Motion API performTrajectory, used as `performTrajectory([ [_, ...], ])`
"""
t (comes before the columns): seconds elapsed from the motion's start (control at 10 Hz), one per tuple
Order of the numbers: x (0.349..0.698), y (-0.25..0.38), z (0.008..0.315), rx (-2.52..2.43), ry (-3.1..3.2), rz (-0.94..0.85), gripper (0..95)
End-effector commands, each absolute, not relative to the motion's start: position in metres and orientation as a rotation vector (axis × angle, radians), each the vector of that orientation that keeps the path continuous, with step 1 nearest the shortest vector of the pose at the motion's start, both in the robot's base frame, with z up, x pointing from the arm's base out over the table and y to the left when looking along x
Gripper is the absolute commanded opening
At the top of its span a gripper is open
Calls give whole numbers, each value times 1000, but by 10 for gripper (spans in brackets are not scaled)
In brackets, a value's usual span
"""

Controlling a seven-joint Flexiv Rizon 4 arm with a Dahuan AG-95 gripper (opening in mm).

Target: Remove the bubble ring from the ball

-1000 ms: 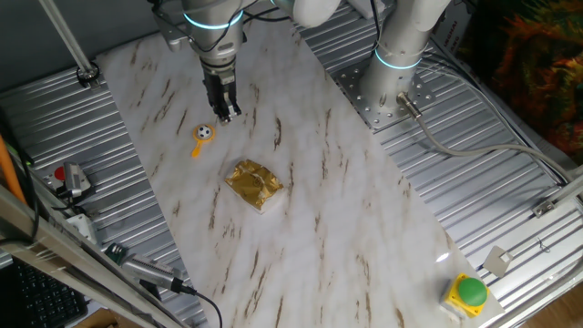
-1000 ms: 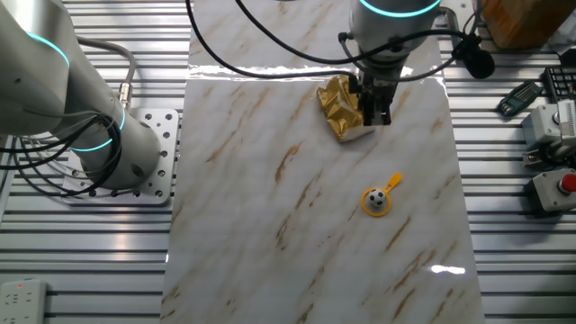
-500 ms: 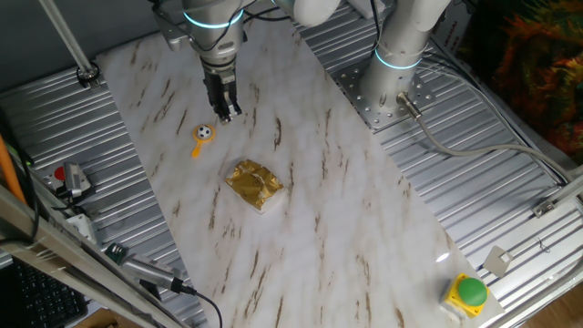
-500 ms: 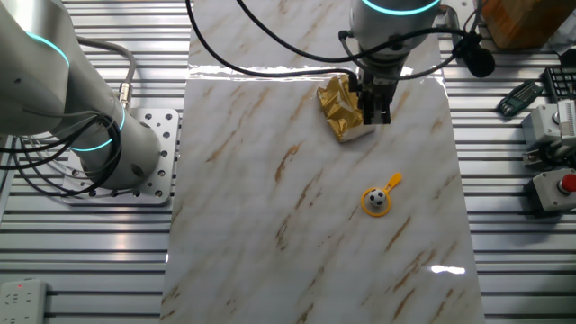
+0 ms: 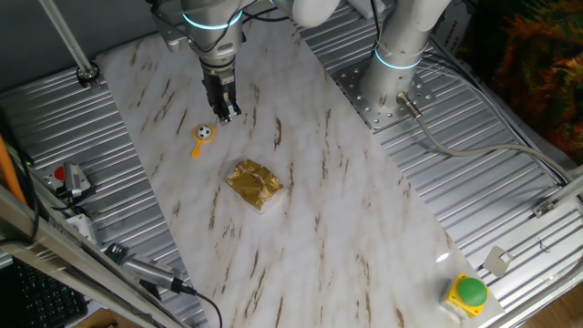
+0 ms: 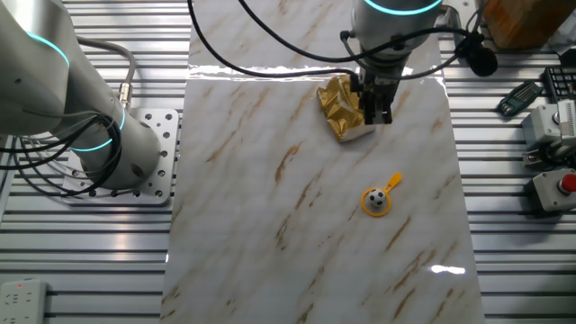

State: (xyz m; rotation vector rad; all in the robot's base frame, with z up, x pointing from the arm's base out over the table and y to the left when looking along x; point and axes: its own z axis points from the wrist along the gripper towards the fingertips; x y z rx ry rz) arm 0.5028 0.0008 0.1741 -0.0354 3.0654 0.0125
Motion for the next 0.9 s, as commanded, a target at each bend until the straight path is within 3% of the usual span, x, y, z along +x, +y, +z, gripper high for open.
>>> performTrajectory([
  [0.1, 544, -12, 174, -298, 3088, -94, 0],
  [0.4, 626, -13, 187, -521, 3110, -85, 0],
  [0.9, 640, -33, 101, -909, 3008, -137, 0],
])
